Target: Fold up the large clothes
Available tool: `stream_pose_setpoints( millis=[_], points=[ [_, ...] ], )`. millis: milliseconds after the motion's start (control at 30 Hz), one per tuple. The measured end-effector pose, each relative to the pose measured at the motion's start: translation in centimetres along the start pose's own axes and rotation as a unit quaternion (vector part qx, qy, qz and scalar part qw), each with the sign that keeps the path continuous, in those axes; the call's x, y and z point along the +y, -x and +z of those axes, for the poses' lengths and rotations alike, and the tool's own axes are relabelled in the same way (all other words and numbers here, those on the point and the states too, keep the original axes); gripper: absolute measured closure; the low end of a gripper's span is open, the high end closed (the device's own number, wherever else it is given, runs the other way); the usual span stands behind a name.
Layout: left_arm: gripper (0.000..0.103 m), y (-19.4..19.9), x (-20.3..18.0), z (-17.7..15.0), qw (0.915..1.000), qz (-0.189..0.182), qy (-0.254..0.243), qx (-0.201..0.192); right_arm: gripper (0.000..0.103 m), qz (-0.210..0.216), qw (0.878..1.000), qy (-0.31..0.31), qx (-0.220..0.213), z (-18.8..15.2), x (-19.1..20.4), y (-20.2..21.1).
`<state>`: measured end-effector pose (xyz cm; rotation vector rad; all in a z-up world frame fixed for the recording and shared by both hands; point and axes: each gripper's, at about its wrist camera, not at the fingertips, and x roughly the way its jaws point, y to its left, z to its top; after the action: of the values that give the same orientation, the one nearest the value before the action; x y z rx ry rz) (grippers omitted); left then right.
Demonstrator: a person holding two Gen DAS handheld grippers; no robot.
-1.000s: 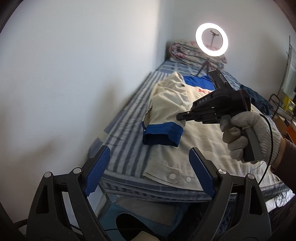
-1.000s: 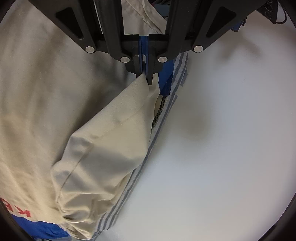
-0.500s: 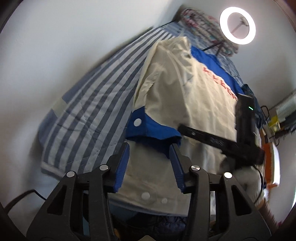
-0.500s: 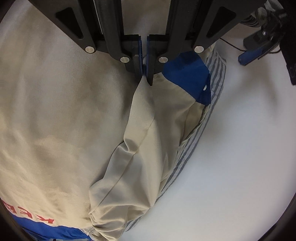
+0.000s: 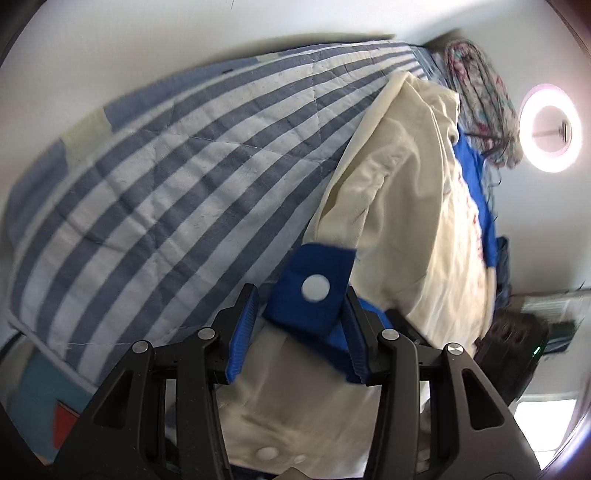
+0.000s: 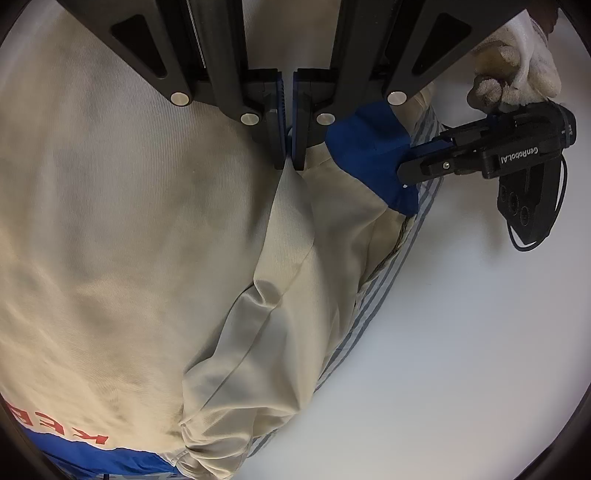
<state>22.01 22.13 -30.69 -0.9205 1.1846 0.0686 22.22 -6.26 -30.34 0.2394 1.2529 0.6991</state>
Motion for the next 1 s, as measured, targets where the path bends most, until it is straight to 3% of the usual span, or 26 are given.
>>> stream_pose_setpoints(
  millis=[67,133,300,400,467,633,733,1000],
  points=[
    [0.057,-0.1,-0.1,0.3,1.0,-0.006,0.004,-0.003,0.103,-0.002,1.0,0.002,0.0,-0.2,0.3,-0.7],
    [0.071,-0.1,-0.5,0.4,1.0,0.002,-0.003,-0.008,0.103,-0.005,1.0,0.003,0.001,0.0,0.5,-1.2],
    [0.083,1.5,-3.0,0.0,0.9964,0.031,-0.055,-0.057,0.103,-0.007,1.0,0.007,0.005,0.2,1.1,-1.8],
    [0.084,3.9,-5.1,-0.5,0.9876,0.049,-0.105,-0.106,0.097,-0.007,1.0,0.018,0.009,0.2,1.7,-1.4],
    [0.085,6.1,-6.5,-1.1,0.9783,0.053,-0.138,-0.146,0.081,-0.006,1.0,0.014,-0.008,0.5,1.9,-0.1],
    [0.085,10.1,-8.3,-1.9,0.9595,0.047,-0.184,-0.208,0.08,0.004,0.997,0.002,-0.072,3.3,2.3,3.3],
    [0.085,10.6,-8.4,-2.0,0.957,0.043,-0.191,-0.215,0.08,-0.006,0.996,-0.001,-0.084,5.8,2.7,2.9],
    [0.085,10.7,-8.0,-2.4,0.9585,0.033,-0.199,-0.202,0.08,-0.018,0.998,-0.045,-0.047,9.9,2.2,-4.2]
  ],
)
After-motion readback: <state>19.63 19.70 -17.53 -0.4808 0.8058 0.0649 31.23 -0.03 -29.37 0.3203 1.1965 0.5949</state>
